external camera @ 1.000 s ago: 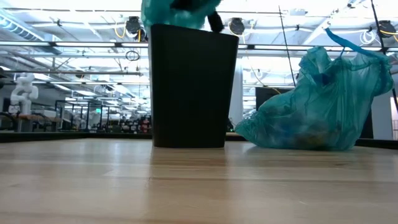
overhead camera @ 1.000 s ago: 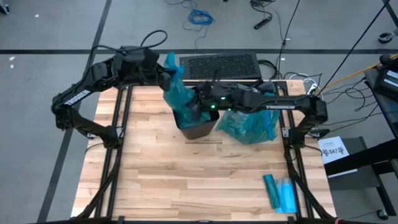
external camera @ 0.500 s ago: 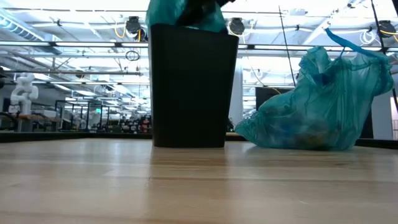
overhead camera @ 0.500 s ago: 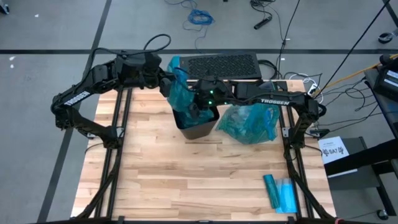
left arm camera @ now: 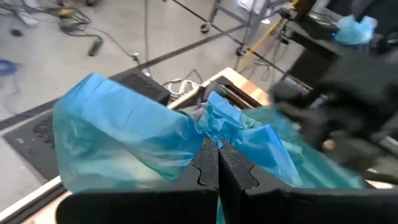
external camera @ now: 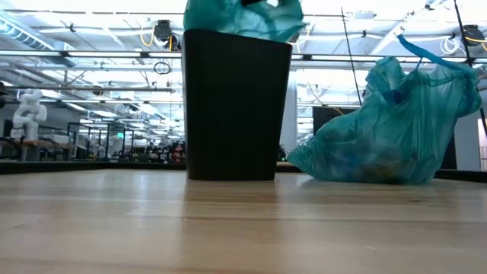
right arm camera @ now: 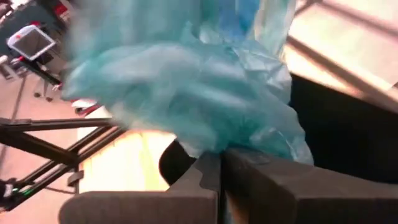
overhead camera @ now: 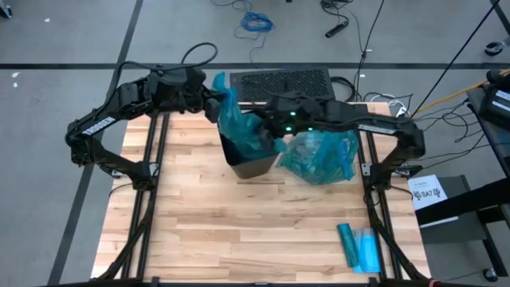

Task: Place trash/remove bag and relplace
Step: Insert the new trash bag into the trash bin

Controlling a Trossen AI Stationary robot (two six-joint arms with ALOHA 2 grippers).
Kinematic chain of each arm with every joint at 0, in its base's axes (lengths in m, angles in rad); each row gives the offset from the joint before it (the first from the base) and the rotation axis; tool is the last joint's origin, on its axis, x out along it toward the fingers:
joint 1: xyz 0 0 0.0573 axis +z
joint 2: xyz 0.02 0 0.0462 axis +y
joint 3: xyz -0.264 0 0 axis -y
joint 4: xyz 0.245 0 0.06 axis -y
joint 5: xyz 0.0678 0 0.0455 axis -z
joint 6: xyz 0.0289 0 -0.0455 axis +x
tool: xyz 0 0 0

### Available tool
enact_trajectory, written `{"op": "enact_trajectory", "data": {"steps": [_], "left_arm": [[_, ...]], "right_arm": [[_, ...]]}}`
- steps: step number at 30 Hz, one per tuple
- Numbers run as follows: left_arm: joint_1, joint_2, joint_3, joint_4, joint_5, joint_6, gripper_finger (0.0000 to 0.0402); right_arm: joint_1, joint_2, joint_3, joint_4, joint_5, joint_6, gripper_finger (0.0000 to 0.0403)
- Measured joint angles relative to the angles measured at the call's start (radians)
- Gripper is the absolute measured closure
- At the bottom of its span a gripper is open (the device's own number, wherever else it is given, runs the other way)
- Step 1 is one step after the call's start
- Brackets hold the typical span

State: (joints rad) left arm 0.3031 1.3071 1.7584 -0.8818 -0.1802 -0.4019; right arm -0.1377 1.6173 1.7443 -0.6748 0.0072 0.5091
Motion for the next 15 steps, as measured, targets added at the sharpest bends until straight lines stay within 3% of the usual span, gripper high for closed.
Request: {"op": "enact_trajectory", "data": {"steps": [6, 15], "left_arm": [[-0.005, 0.000, 0.000, 0.000, -0.136, -0.002, 0.0402], [-0.016, 0.000, 0.000, 0.010, -0.146, 0.016, 0.0402]], "right_arm": [[0.023, -0.087, 0.002, -0.086, 0.078, -0.021, 0.0403], [0.036, -0.072, -0.019, -0.221, 0.111, 0.080, 0.0403]]}}
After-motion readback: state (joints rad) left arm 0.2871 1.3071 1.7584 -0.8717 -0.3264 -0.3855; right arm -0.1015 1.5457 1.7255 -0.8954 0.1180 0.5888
